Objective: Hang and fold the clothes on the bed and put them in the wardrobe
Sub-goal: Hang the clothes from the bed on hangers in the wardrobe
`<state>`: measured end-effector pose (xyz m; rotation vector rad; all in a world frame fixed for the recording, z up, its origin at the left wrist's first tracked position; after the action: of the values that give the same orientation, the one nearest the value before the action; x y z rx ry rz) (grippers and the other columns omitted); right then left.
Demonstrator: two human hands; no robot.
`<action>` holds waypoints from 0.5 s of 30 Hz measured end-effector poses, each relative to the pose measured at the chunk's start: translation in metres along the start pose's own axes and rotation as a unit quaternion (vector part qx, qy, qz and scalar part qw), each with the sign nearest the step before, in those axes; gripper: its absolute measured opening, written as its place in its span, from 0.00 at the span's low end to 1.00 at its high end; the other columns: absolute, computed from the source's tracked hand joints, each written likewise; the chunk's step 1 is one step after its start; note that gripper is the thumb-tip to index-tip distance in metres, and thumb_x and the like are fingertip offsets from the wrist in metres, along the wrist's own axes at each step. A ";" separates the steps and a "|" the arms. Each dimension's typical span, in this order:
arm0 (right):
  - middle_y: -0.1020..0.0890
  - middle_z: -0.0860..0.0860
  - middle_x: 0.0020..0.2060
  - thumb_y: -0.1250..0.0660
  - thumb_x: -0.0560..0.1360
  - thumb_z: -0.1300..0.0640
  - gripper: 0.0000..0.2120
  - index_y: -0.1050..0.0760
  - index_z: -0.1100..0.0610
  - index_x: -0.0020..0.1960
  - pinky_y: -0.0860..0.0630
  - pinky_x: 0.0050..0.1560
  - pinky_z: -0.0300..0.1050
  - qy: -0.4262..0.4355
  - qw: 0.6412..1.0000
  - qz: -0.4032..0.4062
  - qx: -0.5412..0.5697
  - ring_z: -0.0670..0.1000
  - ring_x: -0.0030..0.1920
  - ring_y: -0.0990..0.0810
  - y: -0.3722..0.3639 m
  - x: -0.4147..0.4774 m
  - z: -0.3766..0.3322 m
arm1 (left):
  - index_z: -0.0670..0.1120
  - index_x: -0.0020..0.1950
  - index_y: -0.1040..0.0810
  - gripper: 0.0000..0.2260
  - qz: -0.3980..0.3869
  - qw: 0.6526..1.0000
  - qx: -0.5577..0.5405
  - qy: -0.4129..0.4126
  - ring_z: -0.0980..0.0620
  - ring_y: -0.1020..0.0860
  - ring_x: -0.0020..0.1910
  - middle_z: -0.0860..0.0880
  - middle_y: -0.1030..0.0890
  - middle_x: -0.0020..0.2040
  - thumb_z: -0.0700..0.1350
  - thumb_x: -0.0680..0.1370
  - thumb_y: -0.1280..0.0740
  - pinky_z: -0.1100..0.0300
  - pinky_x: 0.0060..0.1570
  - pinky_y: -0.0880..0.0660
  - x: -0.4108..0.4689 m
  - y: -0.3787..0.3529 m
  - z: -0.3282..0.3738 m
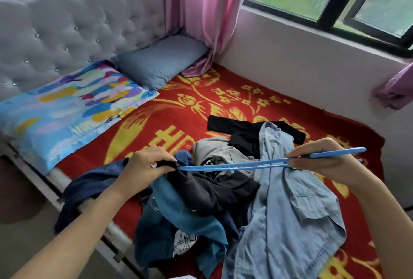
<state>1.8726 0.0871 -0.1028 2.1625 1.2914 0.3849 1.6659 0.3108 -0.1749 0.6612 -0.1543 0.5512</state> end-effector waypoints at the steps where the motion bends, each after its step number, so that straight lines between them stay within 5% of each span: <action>1: 0.18 0.59 0.31 0.27 0.62 0.49 0.06 0.16 0.44 0.38 0.33 0.30 0.42 -0.003 1.000 0.000 -0.003 0.53 0.28 0.26 0.000 0.002 -0.001 | 0.40 0.45 0.16 0.09 -0.003 1.000 0.009 -0.006 0.57 0.22 0.43 0.48 0.19 0.40 0.31 0.67 0.26 0.63 0.46 0.25 0.000 -0.001 0.001; 7: 0.16 0.49 0.32 0.27 0.68 0.66 0.22 0.18 0.38 0.32 0.28 0.31 0.37 -0.034 0.999 0.019 -0.021 0.44 0.30 0.21 -0.004 0.016 0.008 | 0.43 0.52 0.17 0.15 0.002 1.000 0.027 0.015 0.59 0.22 0.47 0.52 0.19 0.43 0.33 0.67 0.25 0.70 0.49 0.27 -0.005 -0.002 -0.011; 10: 0.16 0.44 0.32 0.27 0.69 0.67 0.19 0.17 0.42 0.32 0.24 0.35 0.34 -0.054 0.998 0.031 -0.001 0.42 0.33 0.19 -0.013 0.021 0.016 | 0.45 0.52 0.17 0.15 -0.009 0.998 0.016 0.068 0.64 0.22 0.48 0.57 0.18 0.45 0.35 0.68 0.25 0.71 0.51 0.27 -0.009 -0.005 -0.025; 13: 0.19 0.40 0.28 0.29 0.70 0.68 0.11 0.17 0.53 0.39 0.29 0.31 0.29 -0.063 0.998 0.012 0.005 0.38 0.30 0.22 -0.028 0.028 0.018 | 0.43 0.51 0.16 0.12 -0.027 0.997 -0.010 0.068 0.61 0.20 0.48 0.52 0.16 0.46 0.34 0.69 0.26 0.63 0.52 0.24 -0.013 -0.014 -0.023; 15: 0.20 0.38 0.26 0.30 0.70 0.68 0.13 0.18 0.50 0.40 0.31 0.30 0.26 -0.062 0.998 -0.007 -0.002 0.35 0.30 0.23 -0.037 0.033 0.013 | 0.42 0.51 0.16 0.12 -0.021 0.996 -0.027 0.076 0.58 0.19 0.48 0.50 0.16 0.47 0.33 0.69 0.27 0.61 0.53 0.24 -0.014 -0.016 -0.021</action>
<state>1.8702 0.1248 -0.1375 2.1367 1.2357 0.2442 1.6617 0.3068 -0.2046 0.5654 -0.0125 0.5534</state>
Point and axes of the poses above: each hand's wrist, its own x-axis towards the middle knuckle, its own y-axis out of the back of the hand, z = x × y, the point moved 10 cm from there along x, towards the middle knuckle
